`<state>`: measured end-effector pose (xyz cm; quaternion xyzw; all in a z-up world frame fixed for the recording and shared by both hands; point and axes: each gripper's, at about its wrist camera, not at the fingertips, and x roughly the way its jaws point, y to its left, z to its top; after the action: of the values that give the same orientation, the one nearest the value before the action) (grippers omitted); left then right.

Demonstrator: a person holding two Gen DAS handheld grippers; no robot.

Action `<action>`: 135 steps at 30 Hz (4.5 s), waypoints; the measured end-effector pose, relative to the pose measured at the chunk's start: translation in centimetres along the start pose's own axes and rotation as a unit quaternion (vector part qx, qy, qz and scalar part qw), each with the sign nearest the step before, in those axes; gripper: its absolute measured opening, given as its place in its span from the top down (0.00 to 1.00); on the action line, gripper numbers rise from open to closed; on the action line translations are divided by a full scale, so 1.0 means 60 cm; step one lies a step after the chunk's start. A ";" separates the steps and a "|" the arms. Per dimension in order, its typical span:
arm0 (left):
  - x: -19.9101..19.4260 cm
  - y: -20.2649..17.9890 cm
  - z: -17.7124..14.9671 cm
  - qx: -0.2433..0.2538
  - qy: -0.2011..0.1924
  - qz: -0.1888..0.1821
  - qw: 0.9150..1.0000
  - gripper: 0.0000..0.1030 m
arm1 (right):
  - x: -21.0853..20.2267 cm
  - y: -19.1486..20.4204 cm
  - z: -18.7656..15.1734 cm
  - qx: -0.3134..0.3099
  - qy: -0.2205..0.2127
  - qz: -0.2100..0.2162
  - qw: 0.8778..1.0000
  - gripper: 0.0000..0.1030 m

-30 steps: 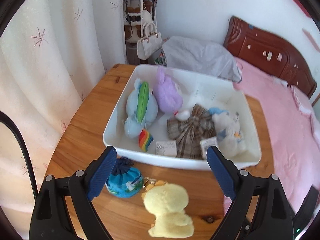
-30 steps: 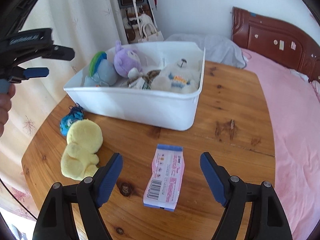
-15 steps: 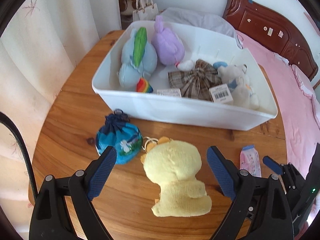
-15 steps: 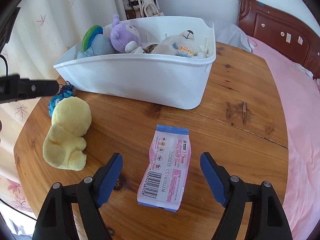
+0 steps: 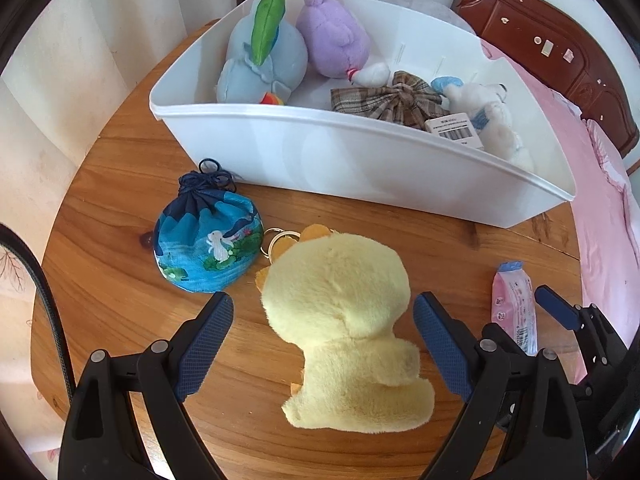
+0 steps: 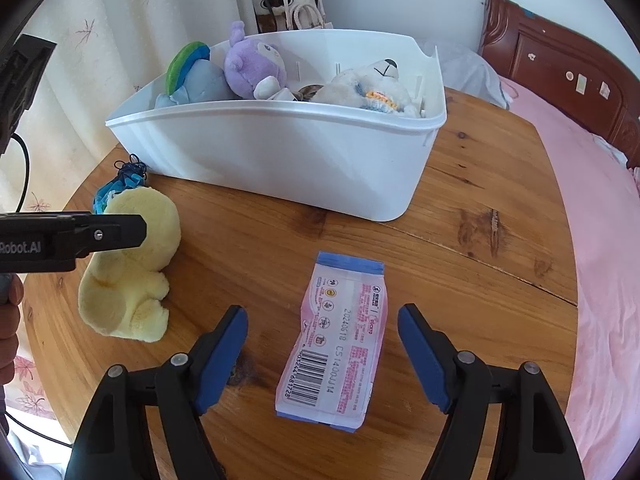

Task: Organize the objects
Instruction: 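Grasp the yellow duck plush with left while right grasps the pink wipes packet, then carry the duck and wipes packet over the tray with both grippers, then open both grippers to drop the duck and wipes into the tray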

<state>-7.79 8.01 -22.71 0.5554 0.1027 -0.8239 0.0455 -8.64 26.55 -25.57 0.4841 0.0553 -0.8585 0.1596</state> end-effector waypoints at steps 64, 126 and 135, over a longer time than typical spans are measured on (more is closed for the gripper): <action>-0.089 0.025 0.011 -0.028 0.008 -0.019 0.999 0.33 | -0.101 0.086 0.079 -0.132 -0.026 0.085 0.987 0.62; -0.062 0.069 0.304 -0.015 -0.064 -0.111 0.992 0.31 | -0.033 0.037 0.293 0.090 -0.120 -0.019 0.988 0.40; -0.070 0.071 0.305 0.000 -0.056 -0.116 0.992 0.29 | -0.055 0.036 0.288 0.118 -0.141 -0.022 0.983 0.22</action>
<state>-21.98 -0.36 -12.71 0.4927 0.1636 -0.8535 -0.0442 -20.45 20.93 -13.58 0.3721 -0.0592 -0.9221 0.0883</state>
